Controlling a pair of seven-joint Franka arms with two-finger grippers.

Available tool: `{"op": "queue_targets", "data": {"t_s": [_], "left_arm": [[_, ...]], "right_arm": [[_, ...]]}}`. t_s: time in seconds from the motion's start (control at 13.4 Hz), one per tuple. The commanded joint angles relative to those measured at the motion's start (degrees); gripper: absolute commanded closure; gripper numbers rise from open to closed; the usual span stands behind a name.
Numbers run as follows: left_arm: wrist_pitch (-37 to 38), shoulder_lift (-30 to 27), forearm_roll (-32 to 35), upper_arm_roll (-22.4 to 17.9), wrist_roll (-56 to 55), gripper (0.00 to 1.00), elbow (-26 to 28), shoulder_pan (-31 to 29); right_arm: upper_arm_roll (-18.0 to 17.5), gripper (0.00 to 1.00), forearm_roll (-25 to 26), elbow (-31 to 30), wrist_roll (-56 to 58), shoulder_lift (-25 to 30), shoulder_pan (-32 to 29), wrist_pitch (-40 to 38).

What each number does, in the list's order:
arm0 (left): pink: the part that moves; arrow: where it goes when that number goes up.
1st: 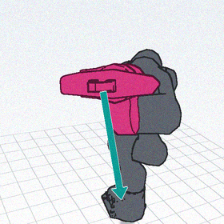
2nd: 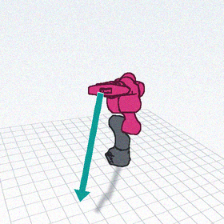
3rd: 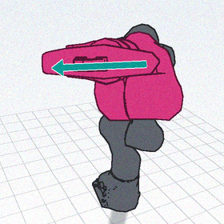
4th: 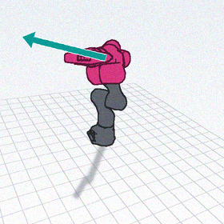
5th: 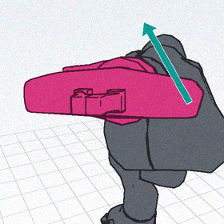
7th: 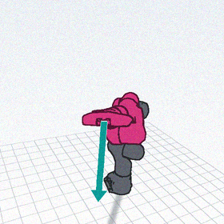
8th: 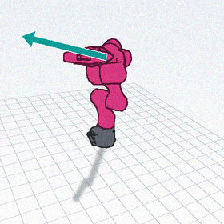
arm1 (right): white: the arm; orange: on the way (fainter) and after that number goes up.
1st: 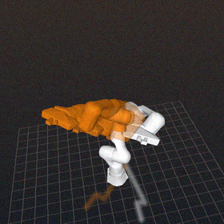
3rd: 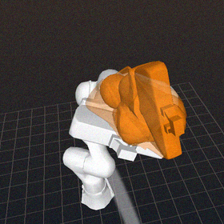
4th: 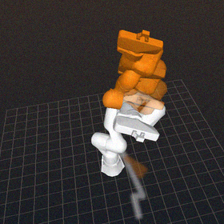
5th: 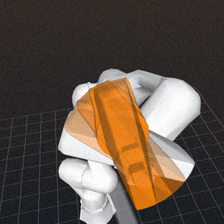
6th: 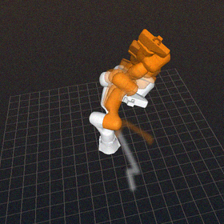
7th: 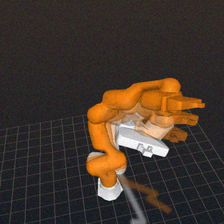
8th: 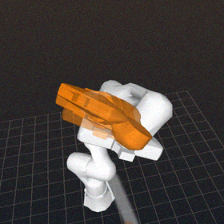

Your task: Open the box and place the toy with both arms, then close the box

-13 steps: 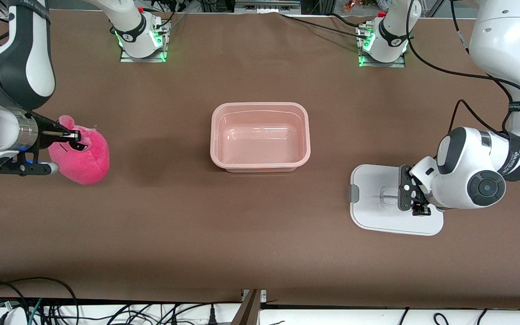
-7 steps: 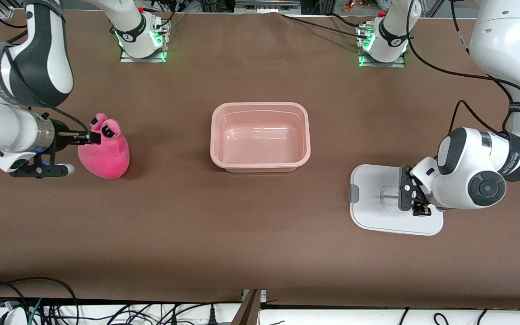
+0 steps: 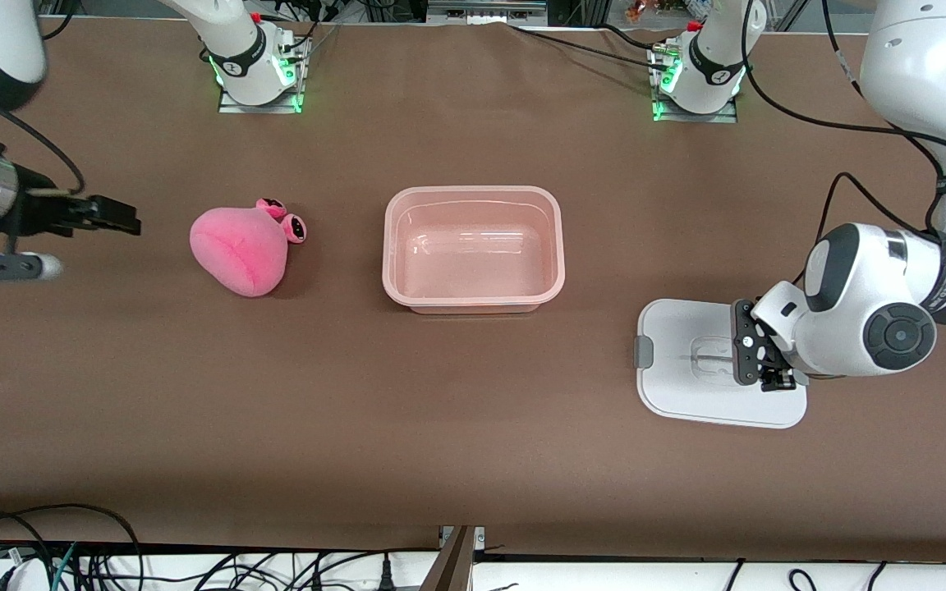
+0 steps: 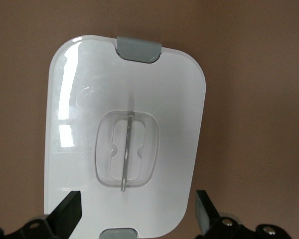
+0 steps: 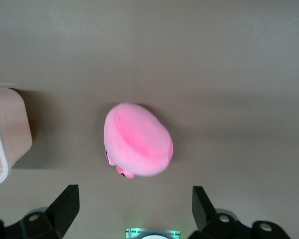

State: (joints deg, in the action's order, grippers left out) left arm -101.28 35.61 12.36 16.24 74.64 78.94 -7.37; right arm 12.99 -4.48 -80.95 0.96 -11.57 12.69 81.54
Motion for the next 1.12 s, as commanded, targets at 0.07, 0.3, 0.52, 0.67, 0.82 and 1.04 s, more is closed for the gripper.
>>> {"op": "queue_targets", "data": {"t_s": [0.07,0.3,0.52,0.67,0.82,1.04], "left_arm": [[7.7,-6.3,0.3,2.5,-16.8,0.00,-1.0,-0.1],[8.3,-10.3,-0.8,2.9,-30.5,0.00,-1.1,-0.1],[8.9,-14.9,-1.5,2.8,-46.0,0.00,-1.1,-0.1],[8.8,-18.5,-2.6,2.2,-56.5,0.00,0.1,0.7],[8.7,-23.7,-4.0,-1.6,-64.2,0.00,2.9,2.9],[8.4,-28.3,-12.4,-11.6,-71.2,0.00,5.9,7.4]], "right_arm": [[-9.3,0.00,1.8,-7.1,0.5,7.7,-8.6,1.0],[-10.7,0.00,3.0,-6.8,0.6,8.5,-10.0,-0.7],[-10.2,0.00,3.0,-6.7,0.5,7.4,-10.1,-0.2],[-10.2,0.00,2.7,-6.7,0.4,7.1,-10.1,0.1],[-10.2,0.00,2.8,-6.7,0.2,7.1,-10.0,0.5],[-10.2,0.00,3.0,-6.3,0.0,7.3,-10.0,0.8]]}}
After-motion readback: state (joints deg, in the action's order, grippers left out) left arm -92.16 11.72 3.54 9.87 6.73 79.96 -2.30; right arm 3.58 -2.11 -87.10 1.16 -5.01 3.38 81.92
